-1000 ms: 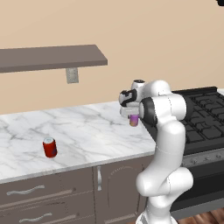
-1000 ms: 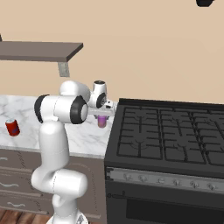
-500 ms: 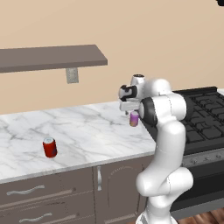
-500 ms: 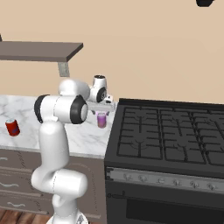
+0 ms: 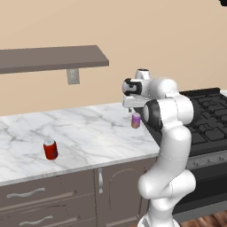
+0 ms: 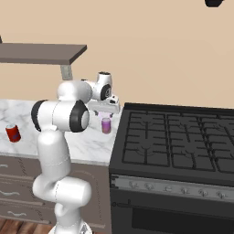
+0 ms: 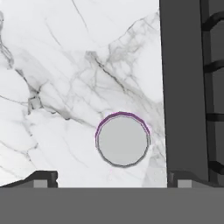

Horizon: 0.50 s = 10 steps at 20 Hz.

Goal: Four empty soda cans are scattered around the kitchen. Gather all the cans and cluster them next to the stove for recycling.

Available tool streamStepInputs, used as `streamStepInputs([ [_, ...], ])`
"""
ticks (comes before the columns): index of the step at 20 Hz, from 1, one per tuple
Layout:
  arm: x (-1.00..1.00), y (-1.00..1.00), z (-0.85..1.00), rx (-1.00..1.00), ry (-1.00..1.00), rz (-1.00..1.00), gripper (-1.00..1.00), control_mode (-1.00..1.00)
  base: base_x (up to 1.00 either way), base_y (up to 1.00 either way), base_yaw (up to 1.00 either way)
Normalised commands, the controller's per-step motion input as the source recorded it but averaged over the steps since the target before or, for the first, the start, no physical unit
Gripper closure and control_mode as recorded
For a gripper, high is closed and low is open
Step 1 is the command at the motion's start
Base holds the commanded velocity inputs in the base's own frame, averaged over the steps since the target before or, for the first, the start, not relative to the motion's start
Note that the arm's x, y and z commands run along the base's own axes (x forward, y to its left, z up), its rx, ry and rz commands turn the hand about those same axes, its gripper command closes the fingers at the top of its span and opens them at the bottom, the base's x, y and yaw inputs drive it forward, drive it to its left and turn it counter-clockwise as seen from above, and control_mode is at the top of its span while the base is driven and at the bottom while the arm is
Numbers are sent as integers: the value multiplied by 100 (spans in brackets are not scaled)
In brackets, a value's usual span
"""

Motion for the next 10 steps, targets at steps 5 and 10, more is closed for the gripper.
streamStepInputs([
  [5, -94, 9, 20, 13, 0, -7, -100, -100, 0, 0, 0],
  [10, -83, 37, 17, 0, -3, -2, -100, -100, 0, 0, 0],
])
